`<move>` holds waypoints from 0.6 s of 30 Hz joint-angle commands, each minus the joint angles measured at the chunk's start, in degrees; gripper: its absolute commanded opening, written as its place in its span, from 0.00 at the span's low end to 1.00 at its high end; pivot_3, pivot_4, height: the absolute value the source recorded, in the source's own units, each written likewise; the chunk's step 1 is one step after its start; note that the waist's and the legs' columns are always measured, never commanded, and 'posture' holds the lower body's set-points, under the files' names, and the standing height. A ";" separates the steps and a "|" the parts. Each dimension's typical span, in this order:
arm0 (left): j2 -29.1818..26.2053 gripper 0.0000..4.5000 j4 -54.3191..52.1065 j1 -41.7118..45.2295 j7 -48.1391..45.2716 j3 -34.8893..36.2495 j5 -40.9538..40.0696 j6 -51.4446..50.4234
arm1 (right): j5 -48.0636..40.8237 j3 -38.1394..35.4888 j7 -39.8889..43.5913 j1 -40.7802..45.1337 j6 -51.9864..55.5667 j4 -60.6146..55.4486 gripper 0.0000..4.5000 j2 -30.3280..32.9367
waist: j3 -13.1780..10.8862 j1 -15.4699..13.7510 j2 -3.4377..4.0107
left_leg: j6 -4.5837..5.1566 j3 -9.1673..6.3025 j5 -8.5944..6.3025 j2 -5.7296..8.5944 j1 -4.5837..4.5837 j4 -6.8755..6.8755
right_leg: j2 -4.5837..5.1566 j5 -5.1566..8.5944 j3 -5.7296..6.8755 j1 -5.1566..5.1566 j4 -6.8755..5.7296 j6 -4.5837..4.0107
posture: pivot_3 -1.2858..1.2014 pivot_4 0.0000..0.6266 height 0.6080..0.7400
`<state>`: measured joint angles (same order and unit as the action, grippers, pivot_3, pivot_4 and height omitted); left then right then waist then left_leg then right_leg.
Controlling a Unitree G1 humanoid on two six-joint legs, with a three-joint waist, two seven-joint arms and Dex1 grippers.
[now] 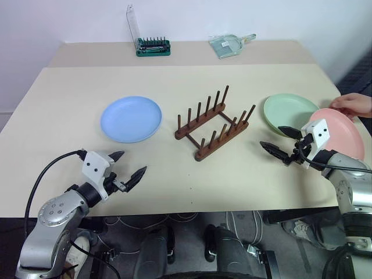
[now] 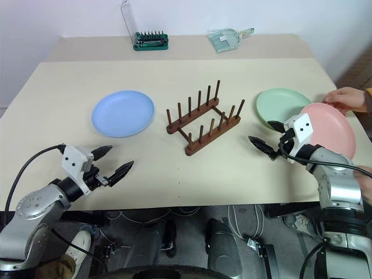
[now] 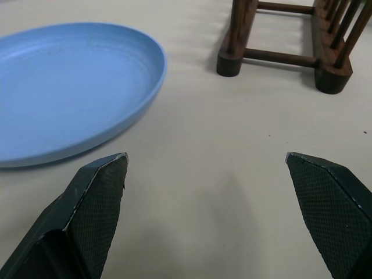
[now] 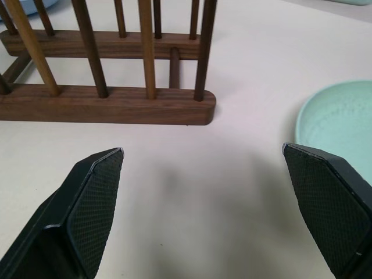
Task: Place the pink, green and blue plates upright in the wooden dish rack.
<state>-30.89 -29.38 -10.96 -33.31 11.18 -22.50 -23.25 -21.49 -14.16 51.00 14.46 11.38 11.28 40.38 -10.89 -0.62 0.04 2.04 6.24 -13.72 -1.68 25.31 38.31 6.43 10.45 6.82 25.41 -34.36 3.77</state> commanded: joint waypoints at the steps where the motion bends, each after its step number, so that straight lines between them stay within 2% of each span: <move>1: -0.18 1.00 -1.58 0.22 -0.02 0.12 -0.25 0.44 | -0.52 -1.74 -0.42 0.41 -0.77 -2.31 1.00 0.82 | 0.00 -0.03 0.00 | 0.00 0.00 0.00 0.00 0.00 0.00 | 0.00 0.00 0.00 0.00 0.00 0.00 | 0.52 0.24 1.00; 13: -1.05 1.00 -1.56 -0.03 -1.78 0.29 -0.79 0.69 | -1.04 -0.46 -1.38 -0.85 -0.61 -6.04 1.00 -1.22 | 0.00 -0.06 0.00 | 0.00 0.00 0.00 0.00 0.01 0.00 | 0.00 0.00 0.00 0.00 0.01 0.00 | 0.52 0.24 1.00; 18: -1.65 1.00 0.98 1.55 -4.07 -2.62 -0.45 0.70 | -0.95 -0.11 -1.51 -4.02 -1.44 -7.32 1.00 -3.40 | 0.01 -0.18 0.01 | 0.00 0.00 0.00 0.01 0.01 0.00 | 0.01 0.00 0.00 -0.01 0.02 0.00 | 0.52 0.24 1.00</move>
<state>-31.95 -28.42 -9.83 -36.29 8.92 -22.65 -23.23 -21.60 -13.97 49.78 11.25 10.82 6.69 37.53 -10.88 -0.81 0.05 2.03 6.24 -13.73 -1.67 25.32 38.30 6.44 10.45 6.83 25.40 -34.34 3.76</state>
